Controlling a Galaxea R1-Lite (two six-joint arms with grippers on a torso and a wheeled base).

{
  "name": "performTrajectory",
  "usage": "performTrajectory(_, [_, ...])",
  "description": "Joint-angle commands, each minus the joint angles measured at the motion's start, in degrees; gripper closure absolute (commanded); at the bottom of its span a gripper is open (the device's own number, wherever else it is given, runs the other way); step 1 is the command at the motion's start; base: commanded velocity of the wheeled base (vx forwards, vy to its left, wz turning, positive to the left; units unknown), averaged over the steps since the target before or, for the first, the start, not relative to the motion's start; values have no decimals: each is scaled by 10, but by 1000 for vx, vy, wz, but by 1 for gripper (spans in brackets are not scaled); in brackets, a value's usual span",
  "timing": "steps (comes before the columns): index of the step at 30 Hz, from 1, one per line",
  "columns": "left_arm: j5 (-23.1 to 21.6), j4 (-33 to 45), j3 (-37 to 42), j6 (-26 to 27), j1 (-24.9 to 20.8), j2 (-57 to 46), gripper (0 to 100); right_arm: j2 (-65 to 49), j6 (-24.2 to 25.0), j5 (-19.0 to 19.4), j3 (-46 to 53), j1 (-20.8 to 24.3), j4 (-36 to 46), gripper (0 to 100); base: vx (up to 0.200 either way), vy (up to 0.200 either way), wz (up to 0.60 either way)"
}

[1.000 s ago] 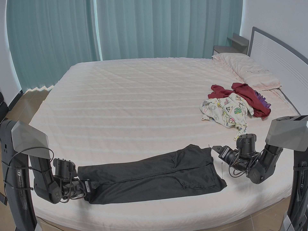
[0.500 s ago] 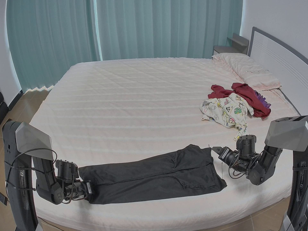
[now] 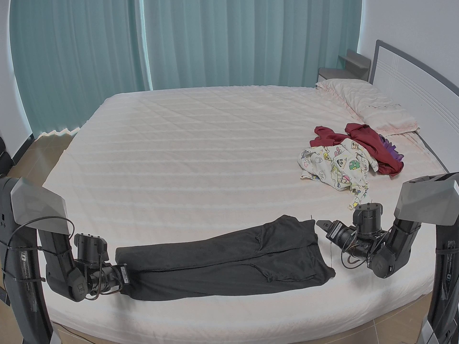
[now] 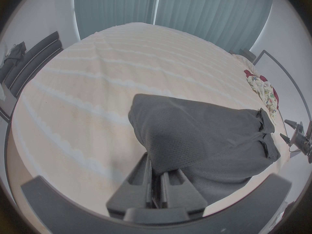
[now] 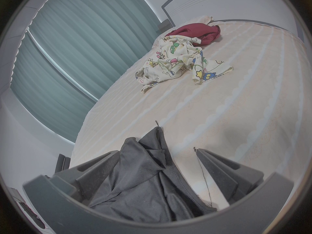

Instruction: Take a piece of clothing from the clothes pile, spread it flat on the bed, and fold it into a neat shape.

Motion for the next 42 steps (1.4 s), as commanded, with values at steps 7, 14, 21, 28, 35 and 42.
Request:
performTrajectory(7, [0, 29, 5, 2, 26, -38, 100, 2, 0, 0, 4, 4, -3, 0, 0, 0, 0])
performTrajectory(14, [0, 29, 4, 2, 18, -18, 100, 2, 0, 0, 4, 4, -4, 0, 0, 0, 0])
performTrajectory(21, [-1, 22, 34, 6, 12, -4, 0, 6, 0, 0, 4, 3, -4, 0, 0, 0, 0])
performTrajectory(28, [-13, 9, 78, 6, 16, -56, 0, 8, 0, 0, 3, 3, -4, 0, 0, 0, 0])
performTrajectory(35, [-39, 13, 37, -44, 24, -71, 0, 8, -2, -1, 5, 3, -7, 0, 0, 0, 0])
performTrajectory(42, [-58, 20, 3, -67, 25, -23, 0, 10, -4, -1, 4, 3, -10, 0, 0, 0, 0])
